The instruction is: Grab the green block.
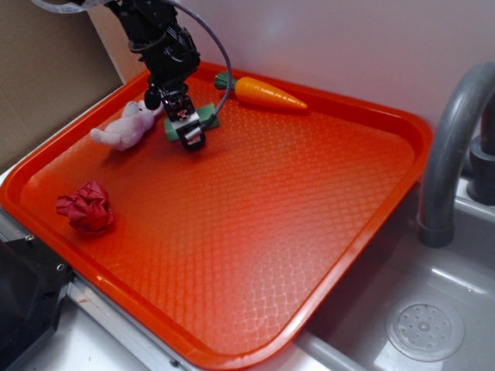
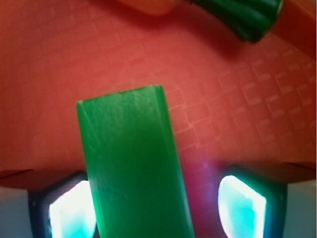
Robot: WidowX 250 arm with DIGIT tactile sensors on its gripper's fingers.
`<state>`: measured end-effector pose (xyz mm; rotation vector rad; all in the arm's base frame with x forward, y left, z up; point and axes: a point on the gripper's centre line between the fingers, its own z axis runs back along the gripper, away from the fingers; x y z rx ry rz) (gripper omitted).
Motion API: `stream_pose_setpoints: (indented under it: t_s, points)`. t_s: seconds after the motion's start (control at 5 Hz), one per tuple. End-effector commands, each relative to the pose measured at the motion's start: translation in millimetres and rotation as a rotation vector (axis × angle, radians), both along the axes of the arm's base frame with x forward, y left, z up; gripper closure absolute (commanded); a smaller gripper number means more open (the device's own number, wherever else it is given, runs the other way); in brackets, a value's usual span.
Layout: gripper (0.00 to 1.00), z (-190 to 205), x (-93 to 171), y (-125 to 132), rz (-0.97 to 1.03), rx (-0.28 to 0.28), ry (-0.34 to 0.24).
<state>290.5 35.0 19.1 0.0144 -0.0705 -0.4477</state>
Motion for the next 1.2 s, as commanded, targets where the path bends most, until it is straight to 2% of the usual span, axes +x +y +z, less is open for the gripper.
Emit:
stream_pose_setpoints:
  t_s: [0.0,0.2,0.4,0.6,0.8,1.0]
  points:
    - [1.0,-1,-2,-12,-0.019,0.031,0.004]
    - [1.0,-3,-7,-13,-0.006,0.067,0.022]
    - [1.0,24,-23,-21,0.081,0.149,0.094]
    - [1.0,65,-37,-40,0.259,0.175,0.091]
    - [1.0,98,-45,-57,0.445,0.172,0.092]
    - [1.0,131,-50,-76,0.559,0.198,0.037]
